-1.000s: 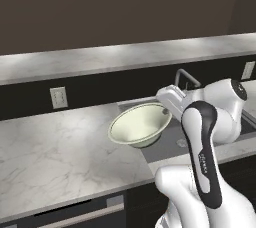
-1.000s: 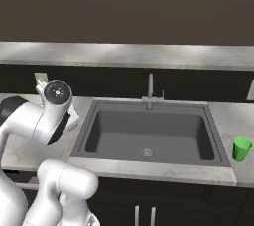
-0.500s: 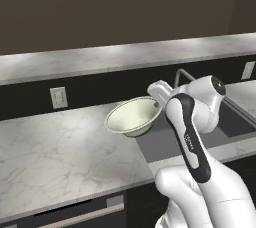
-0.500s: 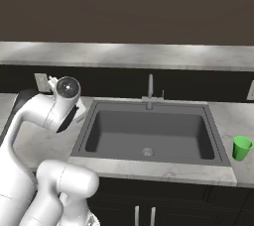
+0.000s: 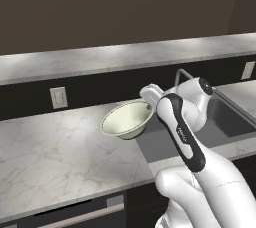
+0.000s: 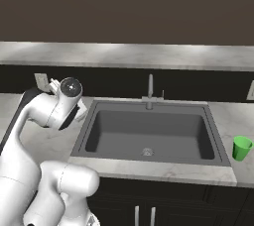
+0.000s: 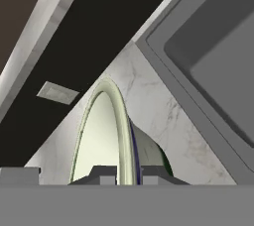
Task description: Pick the cup and bowl from the counter and place them on the counter next to the sink.
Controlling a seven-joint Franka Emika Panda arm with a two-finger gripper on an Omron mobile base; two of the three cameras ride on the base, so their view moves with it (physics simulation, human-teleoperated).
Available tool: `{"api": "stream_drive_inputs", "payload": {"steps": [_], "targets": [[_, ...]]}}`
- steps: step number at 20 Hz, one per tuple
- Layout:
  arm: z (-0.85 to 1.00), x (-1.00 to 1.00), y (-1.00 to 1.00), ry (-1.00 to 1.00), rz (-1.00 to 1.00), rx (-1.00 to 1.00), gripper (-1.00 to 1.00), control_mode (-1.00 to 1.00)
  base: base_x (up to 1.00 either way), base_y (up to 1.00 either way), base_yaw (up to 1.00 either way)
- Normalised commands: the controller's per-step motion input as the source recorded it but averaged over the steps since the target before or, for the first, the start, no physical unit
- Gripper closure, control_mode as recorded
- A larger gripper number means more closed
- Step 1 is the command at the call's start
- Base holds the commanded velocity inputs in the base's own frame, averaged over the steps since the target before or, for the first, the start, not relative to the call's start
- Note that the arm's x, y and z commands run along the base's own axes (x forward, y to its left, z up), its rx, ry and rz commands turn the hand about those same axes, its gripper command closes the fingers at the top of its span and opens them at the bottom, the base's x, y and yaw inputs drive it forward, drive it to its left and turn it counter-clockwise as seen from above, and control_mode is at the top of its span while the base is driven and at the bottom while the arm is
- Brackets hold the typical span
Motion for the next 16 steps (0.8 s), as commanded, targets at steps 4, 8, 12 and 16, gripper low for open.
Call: {"api": "stream_drive_inputs", "payload": {"steps": [4,8,12,16], "targets": [[-0.24,0.00,0.32,0.00,0.04,0.00,1.00,-1.00,0.00,0.00,0.00],[-0.28,0.01,0.28,0.00,0.02,0.00,1.00,-1.00,0.00,0.00,0.00],[-0.26,0.06,0.22,0.00,0.02,0.05,1.00,-1.00,0.00,0.00,0.00],[-0.19,0.14,0.04,0.00,0.06,0.12,1.00,-1.00,0.00,0.00,0.00]]}}
